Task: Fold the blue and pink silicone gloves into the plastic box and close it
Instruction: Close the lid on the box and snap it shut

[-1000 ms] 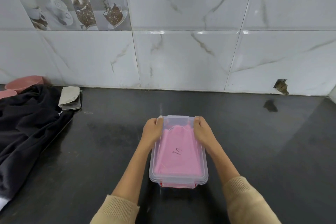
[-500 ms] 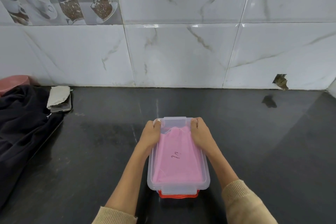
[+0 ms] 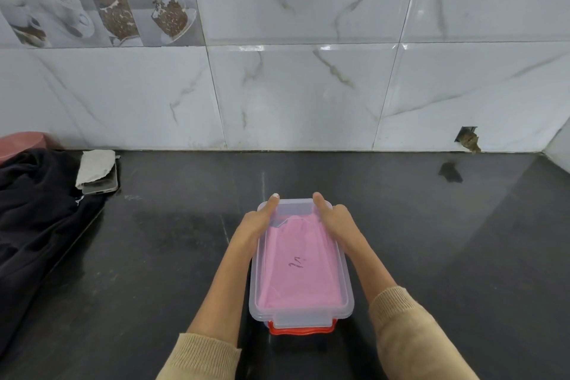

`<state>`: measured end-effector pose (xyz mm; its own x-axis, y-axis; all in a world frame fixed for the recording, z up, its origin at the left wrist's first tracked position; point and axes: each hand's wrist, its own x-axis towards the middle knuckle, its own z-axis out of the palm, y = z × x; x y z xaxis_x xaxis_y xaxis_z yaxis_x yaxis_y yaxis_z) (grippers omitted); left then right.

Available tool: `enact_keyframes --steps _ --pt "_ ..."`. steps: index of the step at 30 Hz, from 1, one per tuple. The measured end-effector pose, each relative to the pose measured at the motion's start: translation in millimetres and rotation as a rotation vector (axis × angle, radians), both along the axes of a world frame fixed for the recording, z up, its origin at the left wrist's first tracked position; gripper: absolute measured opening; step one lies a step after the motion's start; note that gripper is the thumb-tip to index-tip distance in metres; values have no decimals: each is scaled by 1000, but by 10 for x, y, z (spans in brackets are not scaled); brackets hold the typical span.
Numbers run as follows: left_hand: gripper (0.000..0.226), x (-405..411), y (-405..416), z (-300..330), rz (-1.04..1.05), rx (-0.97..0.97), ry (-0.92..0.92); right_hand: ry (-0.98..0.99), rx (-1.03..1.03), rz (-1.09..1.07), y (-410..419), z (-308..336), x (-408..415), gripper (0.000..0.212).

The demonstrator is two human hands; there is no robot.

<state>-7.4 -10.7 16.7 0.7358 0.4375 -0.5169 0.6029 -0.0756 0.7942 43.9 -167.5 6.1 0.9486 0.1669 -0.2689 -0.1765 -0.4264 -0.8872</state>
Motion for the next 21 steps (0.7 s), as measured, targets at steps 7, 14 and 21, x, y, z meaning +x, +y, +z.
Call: enact_keyframes --steps 7,14,21 --pt "68 24 51 -108 24 -108 -97 -13 185 12 0 -29 9 42" --pt "33 -4 6 -89 81 -83 -342 -179 264 -13 14 -61 -24 16" --pt "18 -33 -18 -69 87 31 -426 -182 271 -50 23 -100 13 36"
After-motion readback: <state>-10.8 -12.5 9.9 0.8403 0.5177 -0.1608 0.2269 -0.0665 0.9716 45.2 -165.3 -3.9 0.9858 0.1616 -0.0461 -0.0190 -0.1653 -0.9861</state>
